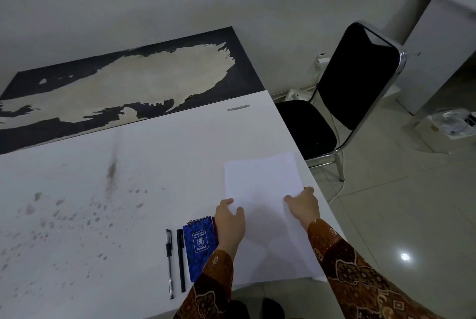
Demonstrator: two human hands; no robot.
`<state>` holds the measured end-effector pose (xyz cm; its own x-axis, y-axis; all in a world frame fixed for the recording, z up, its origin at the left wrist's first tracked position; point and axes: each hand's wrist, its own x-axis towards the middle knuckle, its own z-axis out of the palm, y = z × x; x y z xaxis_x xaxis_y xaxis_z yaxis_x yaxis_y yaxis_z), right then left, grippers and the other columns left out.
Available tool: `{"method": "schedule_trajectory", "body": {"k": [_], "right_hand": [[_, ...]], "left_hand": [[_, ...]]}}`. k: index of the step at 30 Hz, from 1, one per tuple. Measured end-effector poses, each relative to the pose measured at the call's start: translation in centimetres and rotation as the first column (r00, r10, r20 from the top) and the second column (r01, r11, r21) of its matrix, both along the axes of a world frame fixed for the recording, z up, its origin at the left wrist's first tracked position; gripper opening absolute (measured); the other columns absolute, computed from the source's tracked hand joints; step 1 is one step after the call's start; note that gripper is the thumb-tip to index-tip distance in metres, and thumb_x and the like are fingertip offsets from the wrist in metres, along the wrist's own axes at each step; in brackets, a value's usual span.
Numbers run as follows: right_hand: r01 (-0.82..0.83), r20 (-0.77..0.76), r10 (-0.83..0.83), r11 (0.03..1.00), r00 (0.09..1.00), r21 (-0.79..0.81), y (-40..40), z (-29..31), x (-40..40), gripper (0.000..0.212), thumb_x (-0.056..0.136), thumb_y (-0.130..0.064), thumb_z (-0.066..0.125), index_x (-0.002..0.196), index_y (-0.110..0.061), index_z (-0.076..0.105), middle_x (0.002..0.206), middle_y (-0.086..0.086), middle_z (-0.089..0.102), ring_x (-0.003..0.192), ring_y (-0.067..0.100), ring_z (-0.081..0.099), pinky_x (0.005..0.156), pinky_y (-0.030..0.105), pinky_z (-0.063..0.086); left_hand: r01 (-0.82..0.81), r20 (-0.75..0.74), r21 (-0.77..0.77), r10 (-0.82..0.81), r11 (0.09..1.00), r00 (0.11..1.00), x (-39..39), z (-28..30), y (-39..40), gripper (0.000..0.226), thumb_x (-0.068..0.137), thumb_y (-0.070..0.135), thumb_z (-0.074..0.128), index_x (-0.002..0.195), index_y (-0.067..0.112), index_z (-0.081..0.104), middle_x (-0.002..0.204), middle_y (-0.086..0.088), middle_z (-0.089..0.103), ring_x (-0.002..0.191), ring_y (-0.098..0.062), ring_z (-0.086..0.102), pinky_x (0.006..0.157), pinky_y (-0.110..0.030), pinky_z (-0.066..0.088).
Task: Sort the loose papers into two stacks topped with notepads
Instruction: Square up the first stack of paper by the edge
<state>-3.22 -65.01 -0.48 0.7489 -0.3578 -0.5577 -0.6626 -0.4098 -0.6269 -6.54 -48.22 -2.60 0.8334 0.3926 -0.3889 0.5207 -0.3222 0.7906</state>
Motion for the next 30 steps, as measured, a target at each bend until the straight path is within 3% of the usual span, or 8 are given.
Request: {"method": "schedule_trajectory", "body": {"k": [8,13,16,18,20,22,25,30], "right_hand": [[-0.243,0.137,0.288,0.931,0.948,-0.273,3.2,1.4,-2.1,0.033,0.092,-0.011,0.045,0.123,-0.014,0.034,0.111,0.011,0.057,0.091,0.030,0.060,0.068,0.031,0.041],[-0.267,0.090,0.278,0.957,0.956,-0.117,0.8,1.3,-0.5,0.030,0.091,-0.005,0.039,0.121,-0.007,0.042,0.111,0.018,0.059,0.085,0.029,0.055,0.073,0.033,0.047],[-0.332,0.255,0.302,0.940,0.919,0.081,-1.2,3.0,0.1,0.032,0.093,-0.004,0.042,0.120,-0.019,0.052,0.116,0.004,0.061,0.103,0.022,0.059,0.086,0.028,0.048],[-0.420,0.392,0.312,0.878,0.865,0.229,-2.2,5.2,0.0,0.038,0.095,-0.002,0.045,0.115,-0.033,0.053,0.114,-0.012,0.060,0.108,0.003,0.059,0.085,0.013,0.045],[-0.494,0.496,0.305,0.813,0.813,0.309,-2.9,7.3,0.0,0.044,0.095,0.000,0.047,0.114,-0.039,0.051,0.118,-0.023,0.057,0.109,-0.011,0.055,0.087,0.005,0.042],[-0.525,0.572,0.269,0.778,0.775,0.345,-3.4,8.2,0.1,0.044,0.095,0.002,0.048,0.120,-0.035,0.050,0.124,-0.018,0.058,0.115,-0.002,0.056,0.094,0.013,0.045],[-0.483,0.644,0.129,0.774,0.754,0.410,-3.4,8.9,0.2,0.041,0.094,0.002,0.048,0.124,-0.027,0.049,0.124,-0.004,0.062,0.112,0.009,0.061,0.092,0.023,0.051],[-0.360,0.667,-0.065,0.801,0.742,0.479,-2.4,8.3,-0.5,0.036,0.096,-0.005,0.048,0.127,-0.021,0.049,0.117,-0.009,0.065,0.105,0.004,0.064,0.083,0.017,0.052]], "left_hand": [[-0.010,-0.006,0.034,0.010,0.999,1.000,0.3,-0.1,-0.4,0.035,0.089,0.011,0.053,0.124,0.011,0.050,0.122,-0.010,0.051,0.105,-0.024,0.051,0.084,-0.035,0.047],[-0.032,-0.020,-0.009,0.031,0.999,0.999,0.5,0.0,0.0,0.039,0.089,0.012,0.055,0.127,0.009,0.048,0.125,-0.013,0.052,0.108,-0.027,0.052,0.089,-0.038,0.046],[-0.089,-0.052,-0.145,0.083,0.985,0.995,1.0,0.7,0.7,0.048,0.091,0.019,0.059,0.135,0.011,0.041,0.136,-0.012,0.046,0.119,-0.029,0.050,0.094,-0.037,0.044],[-0.138,-0.042,-0.269,0.132,0.953,0.990,1.4,1.9,1.2,0.058,0.089,0.029,0.062,0.138,0.016,0.035,0.142,-0.012,0.041,0.123,-0.028,0.048,0.099,-0.040,0.044],[-0.121,0.013,-0.339,0.133,0.933,0.991,1.8,3.6,1.6,0.074,0.088,0.039,0.063,0.146,0.017,0.024,0.151,-0.011,0.030,0.135,-0.029,0.037,0.106,-0.043,0.037],[-0.075,0.119,-0.358,0.125,0.931,0.985,2.2,5.5,1.9,0.078,0.084,0.044,0.066,0.146,0.015,0.029,0.149,-0.006,0.038,0.137,-0.027,0.038,0.105,-0.041,0.039],[-0.002,0.388,-0.429,0.186,0.903,0.902,2.3,8.7,2.1,0.035,0.088,0.028,0.066,0.119,0.015,0.059,0.116,-0.006,0.067,0.106,-0.024,0.065,0.080,-0.033,0.056],[0.087,0.585,-0.407,0.187,0.909,0.789,1.8,12.1,1.1,0.025,0.092,0.016,0.060,0.116,0.023,0.060,0.108,0.005,0.069,0.099,-0.012,0.067,0.079,-0.029,0.058]]}}
